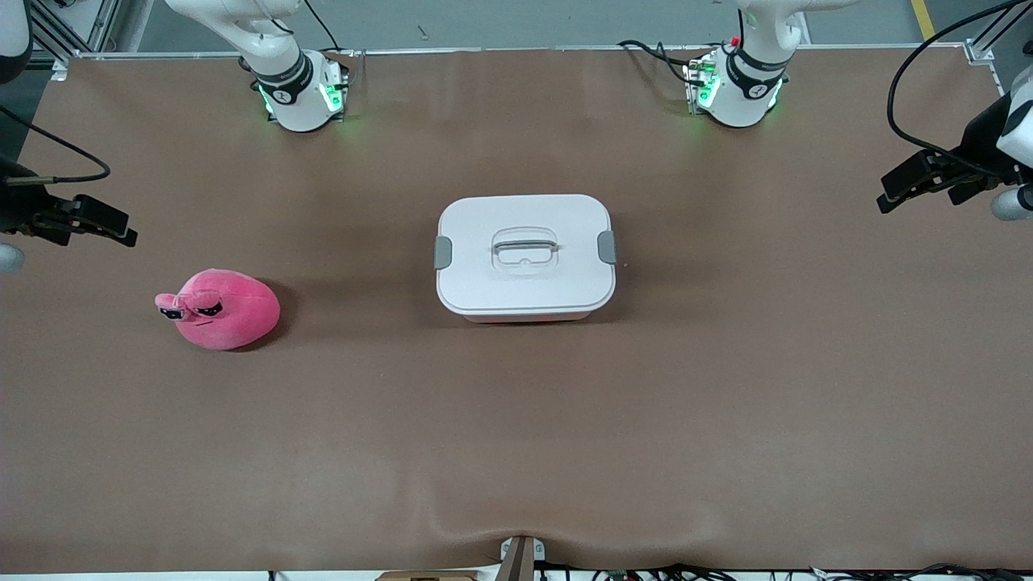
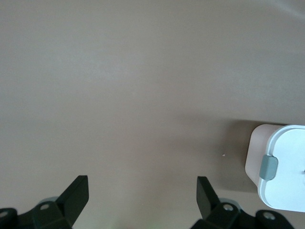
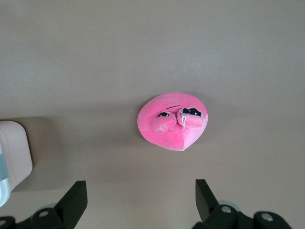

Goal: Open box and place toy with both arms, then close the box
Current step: 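Move the left gripper from rest toward the white box lid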

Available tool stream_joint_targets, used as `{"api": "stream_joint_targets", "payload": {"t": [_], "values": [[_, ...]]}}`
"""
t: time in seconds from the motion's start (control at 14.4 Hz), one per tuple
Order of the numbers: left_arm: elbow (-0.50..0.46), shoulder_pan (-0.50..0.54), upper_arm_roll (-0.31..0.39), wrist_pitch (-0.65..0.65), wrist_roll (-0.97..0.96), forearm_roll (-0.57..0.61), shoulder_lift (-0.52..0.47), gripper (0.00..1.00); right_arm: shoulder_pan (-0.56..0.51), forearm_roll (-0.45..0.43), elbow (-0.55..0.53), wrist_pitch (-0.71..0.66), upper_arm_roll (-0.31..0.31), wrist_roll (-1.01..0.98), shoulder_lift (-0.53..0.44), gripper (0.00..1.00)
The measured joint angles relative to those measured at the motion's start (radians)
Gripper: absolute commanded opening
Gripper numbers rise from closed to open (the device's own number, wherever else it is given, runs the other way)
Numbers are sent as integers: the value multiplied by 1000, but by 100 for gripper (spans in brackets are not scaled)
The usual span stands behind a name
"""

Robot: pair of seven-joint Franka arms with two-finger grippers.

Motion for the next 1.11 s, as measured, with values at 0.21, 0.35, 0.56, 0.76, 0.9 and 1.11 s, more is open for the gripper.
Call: {"api": "stream_joint_targets", "payload": {"t": [0.21, 0.35, 0.56, 0.76, 0.9, 1.11], "values": [[0, 0, 0, 0, 0, 0, 0, 100, 0, 0, 0, 0, 0, 0, 0, 100], [1, 0, 0, 0, 0, 0, 0, 100, 0, 0, 0, 0, 0, 0, 0, 100], [3, 5, 3, 0, 0, 0, 1, 100, 0, 0, 0, 0, 0, 0, 0, 100], [4, 34, 11, 0, 0, 0, 14, 100, 0, 0, 0, 0, 1, 0, 0, 100], [21, 42, 13, 4, 0, 0, 38, 100, 0, 0, 0, 0, 1, 0, 0, 100], [71, 42, 12, 6, -3, 0, 91, 100, 0, 1, 0, 0, 1, 0, 0, 100]]}}
